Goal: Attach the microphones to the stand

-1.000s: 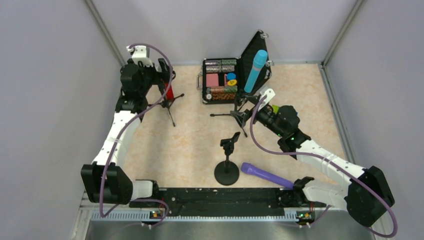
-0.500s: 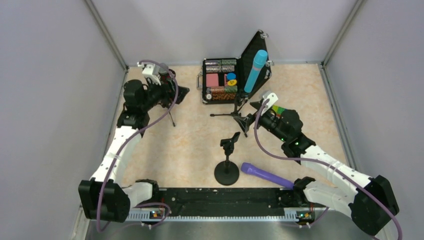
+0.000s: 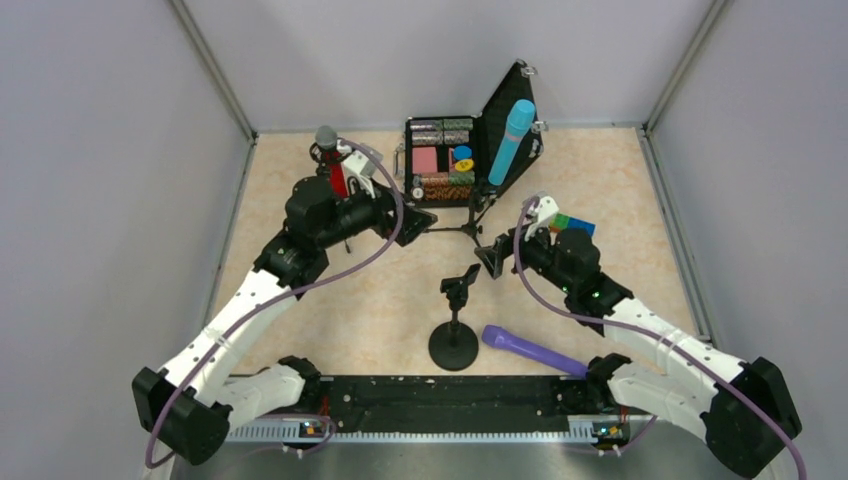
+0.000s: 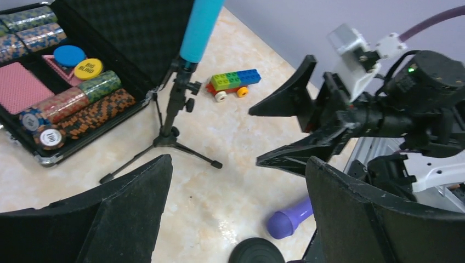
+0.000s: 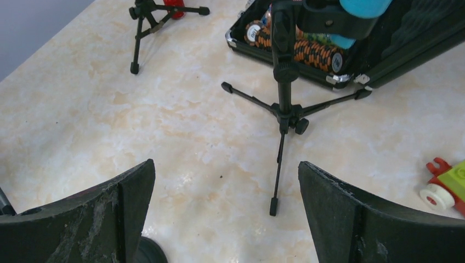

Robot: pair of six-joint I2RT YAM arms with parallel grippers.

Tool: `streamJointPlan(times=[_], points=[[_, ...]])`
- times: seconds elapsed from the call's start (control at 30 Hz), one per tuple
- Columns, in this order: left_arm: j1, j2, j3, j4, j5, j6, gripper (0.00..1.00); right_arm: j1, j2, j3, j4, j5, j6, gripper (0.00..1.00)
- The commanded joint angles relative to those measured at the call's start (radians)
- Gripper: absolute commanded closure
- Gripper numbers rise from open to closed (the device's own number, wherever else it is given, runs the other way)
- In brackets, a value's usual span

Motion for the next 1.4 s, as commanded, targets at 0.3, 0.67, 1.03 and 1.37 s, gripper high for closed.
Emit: streamJointPlan(times=[0.3,0.67,1.03,1.37], points=[[-0.281,0.043,0.282,-0.271,-0.2,0.158,0.08,0.004,0.063,-0.03,0.021,0.045,0.049,0.01],[-0.439,0.168,0.534,-0.627,-0.283,0.198,0.06,0.005,0.096,-0.036,0.023,0.11,0.091,0.01],[-0.689,0.166,0.513,-0.649,-0.539,0.136,0.04,0.004,0.169,-0.008,0.012,0.112,0.115,0.01],[-0.776,0.184,0.469,-0.685,-0.764,0.118,0.03,0.004,0.182,-0.003,0.002,0.142,0.117,0.01]])
